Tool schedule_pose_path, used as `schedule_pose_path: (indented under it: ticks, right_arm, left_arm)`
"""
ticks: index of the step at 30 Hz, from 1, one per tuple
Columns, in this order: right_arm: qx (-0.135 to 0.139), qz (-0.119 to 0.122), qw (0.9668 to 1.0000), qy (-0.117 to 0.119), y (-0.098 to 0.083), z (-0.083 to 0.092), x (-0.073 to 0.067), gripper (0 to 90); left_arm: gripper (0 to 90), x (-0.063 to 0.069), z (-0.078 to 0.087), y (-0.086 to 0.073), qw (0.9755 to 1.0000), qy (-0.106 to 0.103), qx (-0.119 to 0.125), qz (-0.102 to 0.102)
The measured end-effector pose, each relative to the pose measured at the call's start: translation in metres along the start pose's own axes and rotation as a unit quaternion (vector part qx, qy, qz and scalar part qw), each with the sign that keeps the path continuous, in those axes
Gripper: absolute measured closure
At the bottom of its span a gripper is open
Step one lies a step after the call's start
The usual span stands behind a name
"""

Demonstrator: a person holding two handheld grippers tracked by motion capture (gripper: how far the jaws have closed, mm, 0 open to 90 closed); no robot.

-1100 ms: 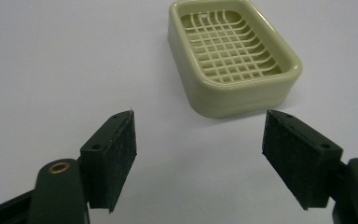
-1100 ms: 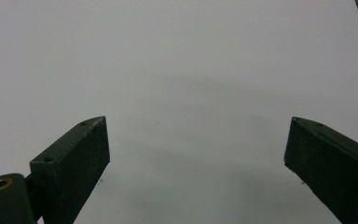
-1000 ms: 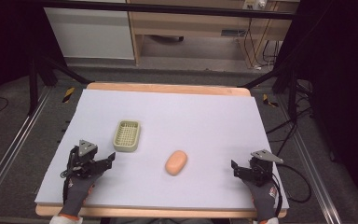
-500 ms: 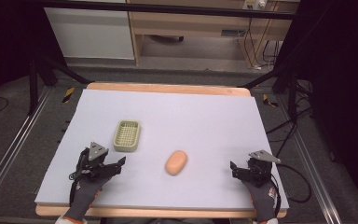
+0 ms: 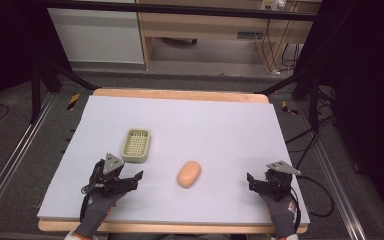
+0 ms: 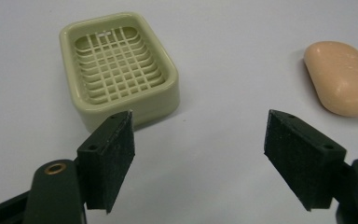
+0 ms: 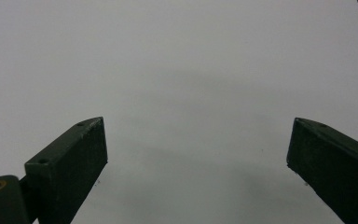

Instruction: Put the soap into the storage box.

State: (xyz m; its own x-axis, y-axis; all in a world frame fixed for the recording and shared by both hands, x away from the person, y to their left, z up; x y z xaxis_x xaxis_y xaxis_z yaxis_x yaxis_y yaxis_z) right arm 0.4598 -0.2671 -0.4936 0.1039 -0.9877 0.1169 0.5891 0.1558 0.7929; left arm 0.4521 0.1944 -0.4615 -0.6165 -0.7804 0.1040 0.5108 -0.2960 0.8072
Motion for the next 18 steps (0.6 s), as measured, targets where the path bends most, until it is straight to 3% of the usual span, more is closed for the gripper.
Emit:
schedule_pose_path:
  ticks: [18]
  right_arm:
    - [0.003,-0.002,1.0000,0.000,0.000,0.000,0.000,5.4]
  left_arm:
    - [22.3,0.016,-0.003,0.023,0.9994,-0.016,-0.005,-0.030]
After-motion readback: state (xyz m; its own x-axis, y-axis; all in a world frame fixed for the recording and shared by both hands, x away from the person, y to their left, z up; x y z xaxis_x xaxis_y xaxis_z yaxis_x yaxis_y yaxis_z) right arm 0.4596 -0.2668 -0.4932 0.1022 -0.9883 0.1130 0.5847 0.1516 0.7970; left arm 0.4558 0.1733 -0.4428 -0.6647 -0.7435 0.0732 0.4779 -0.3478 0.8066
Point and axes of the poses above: each handheld gripper's, and its own axes: z roughly backward along the jaws, y roughly out of its top, x roughly to its right, the point moved 3 cm from there along -z, roughly forward along the jaws, and after that the axes turned 10 degrees about -y, right-handed, at the moved point
